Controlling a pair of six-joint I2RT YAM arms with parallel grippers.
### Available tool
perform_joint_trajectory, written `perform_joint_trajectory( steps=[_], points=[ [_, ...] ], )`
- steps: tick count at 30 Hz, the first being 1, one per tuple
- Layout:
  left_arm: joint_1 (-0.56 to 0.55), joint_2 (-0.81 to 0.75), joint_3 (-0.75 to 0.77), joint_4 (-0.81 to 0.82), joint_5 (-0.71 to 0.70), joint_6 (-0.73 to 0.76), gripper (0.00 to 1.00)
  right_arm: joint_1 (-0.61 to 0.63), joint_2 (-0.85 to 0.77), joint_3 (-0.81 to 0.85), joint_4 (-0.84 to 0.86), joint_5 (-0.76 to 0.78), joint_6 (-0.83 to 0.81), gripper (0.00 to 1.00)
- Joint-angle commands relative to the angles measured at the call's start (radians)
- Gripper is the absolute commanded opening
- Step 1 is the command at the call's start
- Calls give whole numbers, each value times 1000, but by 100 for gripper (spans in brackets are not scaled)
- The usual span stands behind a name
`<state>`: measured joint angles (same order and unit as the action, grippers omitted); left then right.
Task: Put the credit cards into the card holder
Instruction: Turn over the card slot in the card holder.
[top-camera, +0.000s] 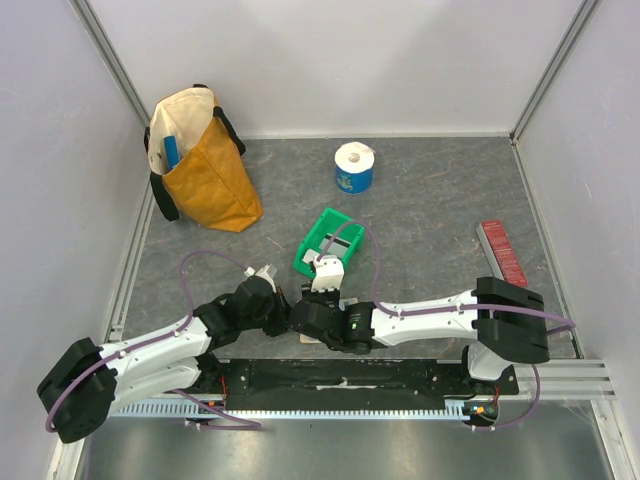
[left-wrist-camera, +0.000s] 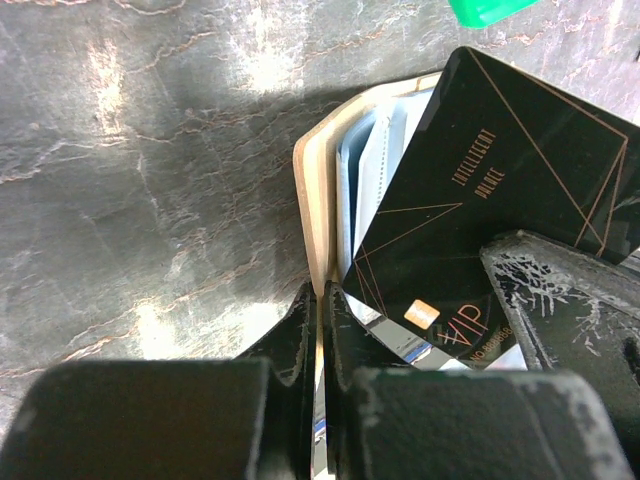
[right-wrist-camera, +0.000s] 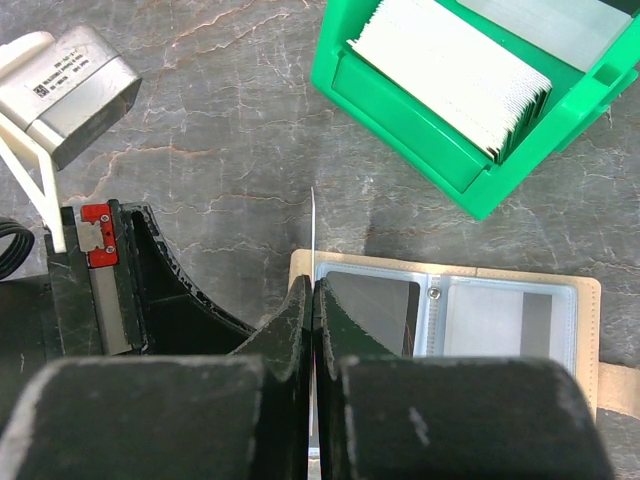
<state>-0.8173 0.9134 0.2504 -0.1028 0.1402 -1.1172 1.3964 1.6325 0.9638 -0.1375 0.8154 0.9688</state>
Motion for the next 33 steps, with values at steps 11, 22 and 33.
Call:
perform_joint_trajectory(
  steps=[11,22,33],
  points=[
    [1,-15,0,14,-2,10,2,-14,-114,-43,-31,59,24,0],
    [1,-7,-3,17,-4,11,2,-33,-160,-108,-68,50,60,0],
    [0,21,-5,26,-4,17,2,-88,-266,-227,-88,-11,99,0]
  ],
)
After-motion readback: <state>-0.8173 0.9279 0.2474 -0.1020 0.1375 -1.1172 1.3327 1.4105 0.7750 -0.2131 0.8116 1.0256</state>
